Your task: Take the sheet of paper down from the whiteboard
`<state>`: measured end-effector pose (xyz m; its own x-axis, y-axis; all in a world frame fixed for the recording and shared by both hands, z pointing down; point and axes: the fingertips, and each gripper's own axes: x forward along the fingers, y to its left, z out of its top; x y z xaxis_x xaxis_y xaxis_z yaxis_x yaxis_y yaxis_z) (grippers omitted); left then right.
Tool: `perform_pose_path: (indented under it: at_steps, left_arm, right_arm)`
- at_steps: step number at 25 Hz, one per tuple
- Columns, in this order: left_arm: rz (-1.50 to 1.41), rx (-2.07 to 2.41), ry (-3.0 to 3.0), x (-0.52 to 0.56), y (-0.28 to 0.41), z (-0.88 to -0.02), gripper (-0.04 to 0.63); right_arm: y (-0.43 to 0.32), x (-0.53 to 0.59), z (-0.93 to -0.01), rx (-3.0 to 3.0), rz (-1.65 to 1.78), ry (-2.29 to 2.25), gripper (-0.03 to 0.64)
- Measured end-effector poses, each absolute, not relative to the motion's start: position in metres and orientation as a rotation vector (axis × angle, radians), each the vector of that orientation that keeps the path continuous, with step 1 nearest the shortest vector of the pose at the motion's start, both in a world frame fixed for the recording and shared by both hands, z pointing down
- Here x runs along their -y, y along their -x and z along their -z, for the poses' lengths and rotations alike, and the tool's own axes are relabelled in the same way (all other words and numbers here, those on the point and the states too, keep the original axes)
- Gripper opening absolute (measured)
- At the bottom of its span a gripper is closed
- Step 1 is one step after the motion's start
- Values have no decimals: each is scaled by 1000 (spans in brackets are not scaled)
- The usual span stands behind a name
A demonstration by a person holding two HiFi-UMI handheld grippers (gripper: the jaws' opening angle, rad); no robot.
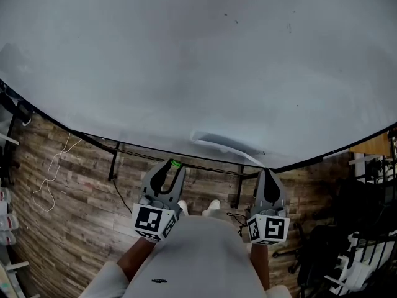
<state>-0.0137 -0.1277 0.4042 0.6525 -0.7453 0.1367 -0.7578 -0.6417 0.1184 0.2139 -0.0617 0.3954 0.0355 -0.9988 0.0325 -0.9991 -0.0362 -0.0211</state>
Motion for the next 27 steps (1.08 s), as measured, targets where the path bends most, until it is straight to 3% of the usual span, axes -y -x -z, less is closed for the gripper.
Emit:
perform_pose_path:
  at_steps: [27]
  left_arm:
    - [-123,1238,-2671,133,2,-410,121]
  right_arm:
    - [-220,66,-398,2203,-105,-2244,11]
